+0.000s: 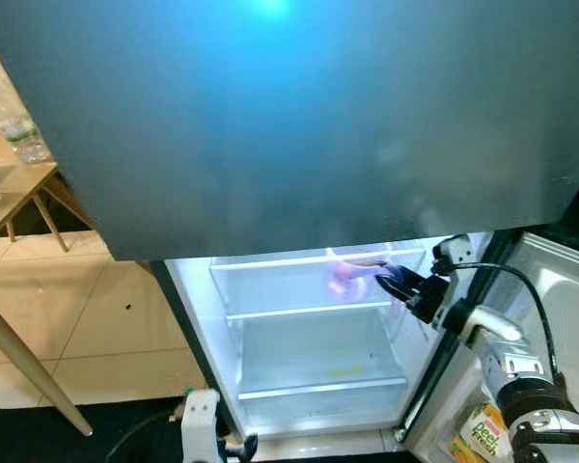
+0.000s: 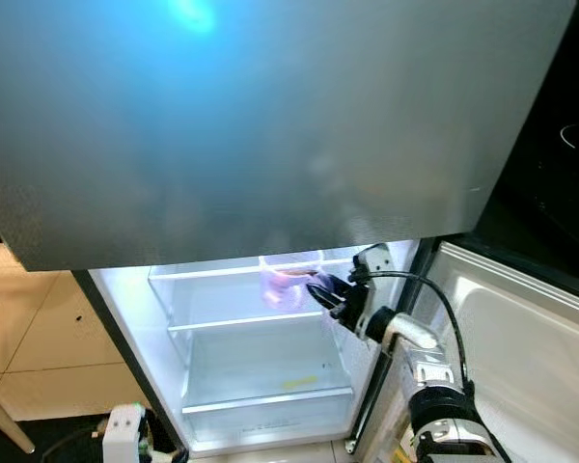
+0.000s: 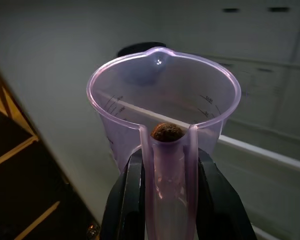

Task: Restocking fridge

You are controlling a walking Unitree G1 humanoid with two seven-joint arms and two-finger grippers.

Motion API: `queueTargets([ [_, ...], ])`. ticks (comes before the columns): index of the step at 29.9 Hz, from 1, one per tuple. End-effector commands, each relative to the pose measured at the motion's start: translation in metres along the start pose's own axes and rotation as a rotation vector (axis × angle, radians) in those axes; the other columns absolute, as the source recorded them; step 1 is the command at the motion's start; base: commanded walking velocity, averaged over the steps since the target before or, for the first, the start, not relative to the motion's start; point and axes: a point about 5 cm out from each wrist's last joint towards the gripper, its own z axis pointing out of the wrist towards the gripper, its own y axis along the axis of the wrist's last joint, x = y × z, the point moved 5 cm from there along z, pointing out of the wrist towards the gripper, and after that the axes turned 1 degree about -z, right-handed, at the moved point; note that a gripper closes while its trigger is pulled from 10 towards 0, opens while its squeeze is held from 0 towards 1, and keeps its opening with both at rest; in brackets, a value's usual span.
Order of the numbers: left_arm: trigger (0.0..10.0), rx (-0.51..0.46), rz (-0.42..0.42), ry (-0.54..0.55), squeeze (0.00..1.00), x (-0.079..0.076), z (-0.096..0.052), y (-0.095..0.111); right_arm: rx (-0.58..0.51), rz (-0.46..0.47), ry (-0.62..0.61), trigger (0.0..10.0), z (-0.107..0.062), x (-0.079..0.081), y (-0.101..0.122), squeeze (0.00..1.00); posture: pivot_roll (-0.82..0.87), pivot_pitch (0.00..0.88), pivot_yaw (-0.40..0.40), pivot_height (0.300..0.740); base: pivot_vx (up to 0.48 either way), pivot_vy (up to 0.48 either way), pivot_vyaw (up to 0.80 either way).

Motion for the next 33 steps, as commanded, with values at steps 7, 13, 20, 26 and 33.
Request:
queueTargets([
  [7,10.0,-0.094,0.247,-0.101,0.00,-0.014,0.007,0.034,-0.005,-0.048,-0.083,10.0,0.014,-0.002,0.008,0.00,-0.01,0.023,0.014,0.740,0.000,0.000,0.00],
  [13,10.0,-0.225,0.371,-0.137,0.00,-0.025,0.009,0.067,0.009,-0.047,-0.128,10.0,0.027,0.001,0.012,0.00,-0.01,0.024,0.012,0.740,0.000,0.000,0.00],
  [20,10.0,-0.270,0.409,-0.160,0.00,-0.035,0.010,0.076,0.006,-0.068,-0.130,10.0,0.037,0.004,0.020,0.00,-0.01,0.023,0.008,0.712,0.000,0.000,0.00],
  [26,10.0,-0.300,0.415,-0.165,0.00,-0.039,0.010,0.079,-0.005,-0.077,-0.160,10.0,0.037,0.000,0.025,0.00,-0.01,0.024,0.008,0.687,0.000,0.000,0.00],
  [33,10.0,-0.299,0.417,-0.171,0.00,-0.043,0.010,0.076,-0.028,-0.084,-0.194,10.0,0.036,-0.006,0.033,0.00,-0.01,0.026,0.007,0.657,0.000,0.000,0.00],
])
